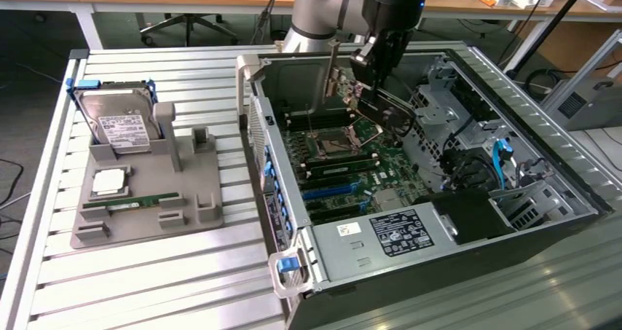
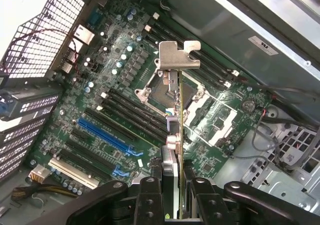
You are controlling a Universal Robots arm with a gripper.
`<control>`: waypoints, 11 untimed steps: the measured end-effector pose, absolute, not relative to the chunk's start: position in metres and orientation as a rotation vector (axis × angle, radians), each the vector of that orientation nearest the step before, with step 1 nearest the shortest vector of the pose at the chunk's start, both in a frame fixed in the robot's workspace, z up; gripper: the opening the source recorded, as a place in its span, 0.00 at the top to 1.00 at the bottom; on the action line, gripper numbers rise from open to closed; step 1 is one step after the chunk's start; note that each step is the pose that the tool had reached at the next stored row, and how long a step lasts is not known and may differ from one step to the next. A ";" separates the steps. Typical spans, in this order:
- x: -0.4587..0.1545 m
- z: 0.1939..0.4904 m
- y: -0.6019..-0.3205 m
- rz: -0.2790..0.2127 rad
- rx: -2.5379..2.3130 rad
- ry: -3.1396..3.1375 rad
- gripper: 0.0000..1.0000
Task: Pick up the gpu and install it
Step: 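Insert the gpu into the slot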
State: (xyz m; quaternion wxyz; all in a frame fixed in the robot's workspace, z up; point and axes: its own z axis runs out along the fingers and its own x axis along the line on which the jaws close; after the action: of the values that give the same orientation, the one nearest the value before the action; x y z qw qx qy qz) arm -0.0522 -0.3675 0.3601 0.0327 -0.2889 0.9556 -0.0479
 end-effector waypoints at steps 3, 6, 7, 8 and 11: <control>-0.052 0.360 -0.367 -0.147 -0.900 2.938 0.73; -0.052 0.360 -0.367 -0.147 -0.913 2.933 0.73; -0.052 0.360 -0.367 -0.147 -0.916 2.932 0.73; -0.052 0.360 -0.367 -0.146 -0.920 2.931 0.73; -0.052 0.360 -0.367 -0.146 -0.932 2.926 0.73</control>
State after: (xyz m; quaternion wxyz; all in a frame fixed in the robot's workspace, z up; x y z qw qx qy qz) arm -0.0522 -0.3675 0.3599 0.0333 -0.3031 0.9512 -0.0475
